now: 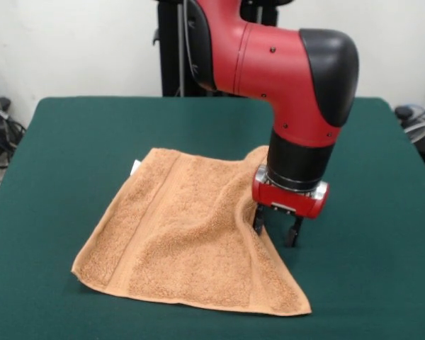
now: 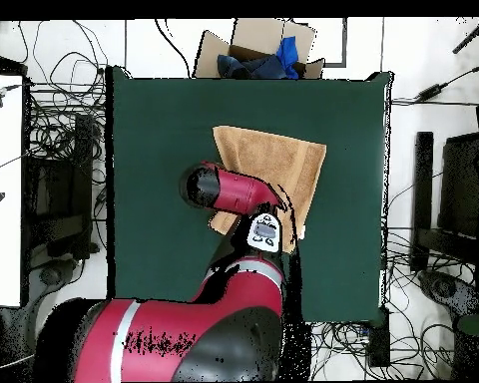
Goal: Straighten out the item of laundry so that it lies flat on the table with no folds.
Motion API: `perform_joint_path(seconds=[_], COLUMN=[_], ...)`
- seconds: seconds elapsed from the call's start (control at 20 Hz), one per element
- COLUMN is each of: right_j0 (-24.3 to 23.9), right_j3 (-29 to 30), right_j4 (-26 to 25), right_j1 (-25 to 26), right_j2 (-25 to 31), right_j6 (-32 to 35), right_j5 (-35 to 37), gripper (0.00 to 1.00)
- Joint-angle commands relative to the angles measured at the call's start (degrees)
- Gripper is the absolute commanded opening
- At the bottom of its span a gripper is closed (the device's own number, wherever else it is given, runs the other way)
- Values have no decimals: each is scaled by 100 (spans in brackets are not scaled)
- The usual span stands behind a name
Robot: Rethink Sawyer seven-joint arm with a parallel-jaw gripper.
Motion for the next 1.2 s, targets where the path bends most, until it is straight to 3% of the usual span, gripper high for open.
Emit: perform_joint_path(seconds=[0.05,0.5,0.95,1.2], right_j0=[-142,129,142,380], right_j3=[-264,-284,-349,-561], right_j4=[172,747,1253,1620], right_j1=[1135,919,935,1077], right_j2=[1149,1237,1503,1352], right_j6=[833,1352,1455,1612], right_j5=[-546,-244,-238,-216], gripper=[100,100,100,100])
